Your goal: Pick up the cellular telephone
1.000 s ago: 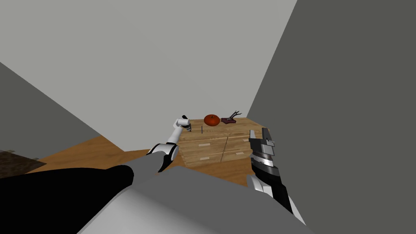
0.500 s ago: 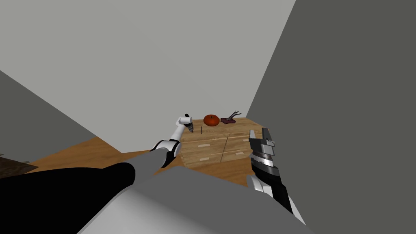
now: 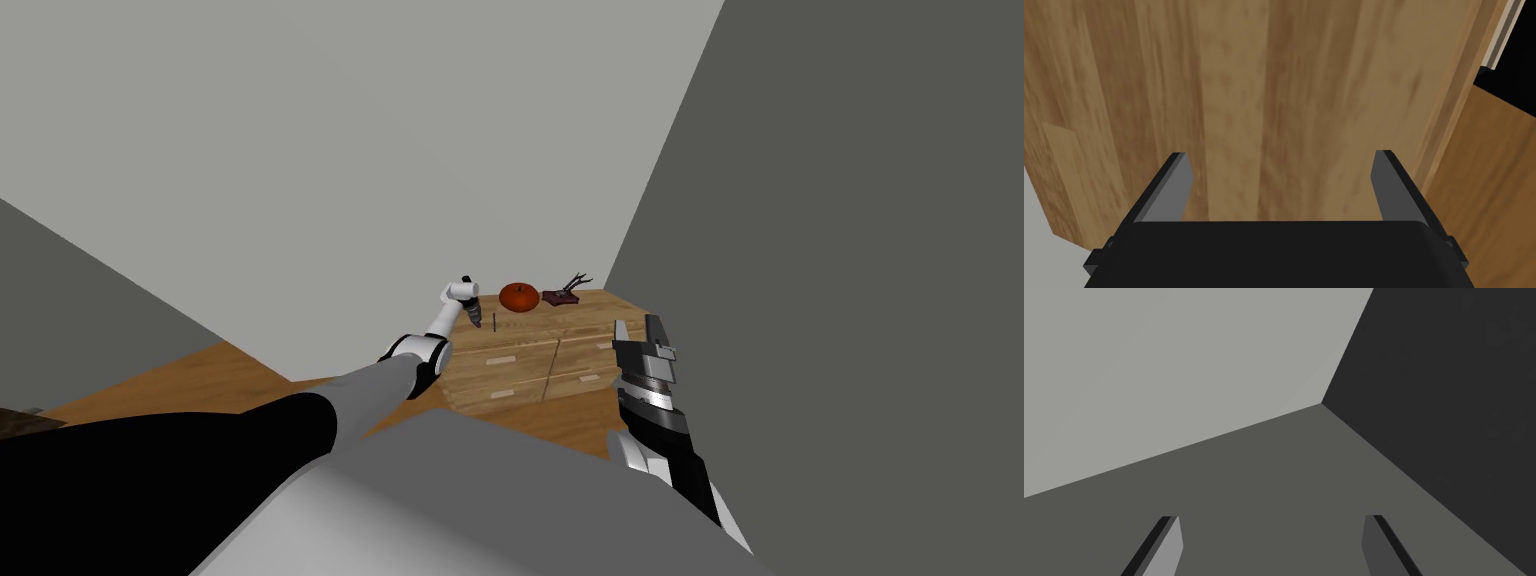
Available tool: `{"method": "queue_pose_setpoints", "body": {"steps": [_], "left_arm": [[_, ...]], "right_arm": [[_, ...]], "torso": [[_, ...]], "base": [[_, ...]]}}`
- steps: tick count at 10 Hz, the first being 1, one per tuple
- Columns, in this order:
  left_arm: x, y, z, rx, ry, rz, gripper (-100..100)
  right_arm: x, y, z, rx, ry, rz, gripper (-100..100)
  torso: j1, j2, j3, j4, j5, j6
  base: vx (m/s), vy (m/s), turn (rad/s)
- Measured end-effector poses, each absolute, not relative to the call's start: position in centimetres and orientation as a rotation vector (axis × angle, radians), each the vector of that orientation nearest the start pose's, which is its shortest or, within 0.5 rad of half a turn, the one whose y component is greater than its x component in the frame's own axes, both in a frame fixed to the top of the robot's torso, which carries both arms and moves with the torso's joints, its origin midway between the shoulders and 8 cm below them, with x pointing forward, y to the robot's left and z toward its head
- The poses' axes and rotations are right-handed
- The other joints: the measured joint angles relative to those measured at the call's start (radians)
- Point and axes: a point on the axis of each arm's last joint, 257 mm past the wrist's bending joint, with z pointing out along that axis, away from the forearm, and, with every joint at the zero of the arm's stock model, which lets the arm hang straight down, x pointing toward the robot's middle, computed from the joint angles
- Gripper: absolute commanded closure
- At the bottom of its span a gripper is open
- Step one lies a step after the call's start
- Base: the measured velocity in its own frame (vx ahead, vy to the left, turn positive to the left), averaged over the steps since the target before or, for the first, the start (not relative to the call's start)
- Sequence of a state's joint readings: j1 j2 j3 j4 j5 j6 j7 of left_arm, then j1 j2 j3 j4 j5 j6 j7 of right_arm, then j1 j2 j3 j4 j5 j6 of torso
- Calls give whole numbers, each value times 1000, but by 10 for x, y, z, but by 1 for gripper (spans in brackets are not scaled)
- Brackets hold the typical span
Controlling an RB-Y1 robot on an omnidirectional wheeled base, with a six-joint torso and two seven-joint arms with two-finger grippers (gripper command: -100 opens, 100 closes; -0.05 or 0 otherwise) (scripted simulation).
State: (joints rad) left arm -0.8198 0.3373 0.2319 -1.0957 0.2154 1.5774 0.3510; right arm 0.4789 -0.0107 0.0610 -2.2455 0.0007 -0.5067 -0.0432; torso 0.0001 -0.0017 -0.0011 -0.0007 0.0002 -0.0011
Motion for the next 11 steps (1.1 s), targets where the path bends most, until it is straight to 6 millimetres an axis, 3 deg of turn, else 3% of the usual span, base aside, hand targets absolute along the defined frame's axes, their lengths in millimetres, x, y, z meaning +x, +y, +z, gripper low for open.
{"method": "queue_pose_setpoints", "body": {"steps": [7, 11], "left_arm": [[542, 245, -233, -2524, 1797, -327, -100], [529, 224, -222, -2542, 1897, -250, -100]], "right_arm": [[354, -256, 17, 681, 618, 1410, 0], [354, -256, 17, 681, 618, 1410, 0]], "torso": [[0, -1, 0, 0, 0, 0], [0, 0, 0, 0, 0, 0]], "base": [[37, 10, -30], [30, 11, -21]]}}
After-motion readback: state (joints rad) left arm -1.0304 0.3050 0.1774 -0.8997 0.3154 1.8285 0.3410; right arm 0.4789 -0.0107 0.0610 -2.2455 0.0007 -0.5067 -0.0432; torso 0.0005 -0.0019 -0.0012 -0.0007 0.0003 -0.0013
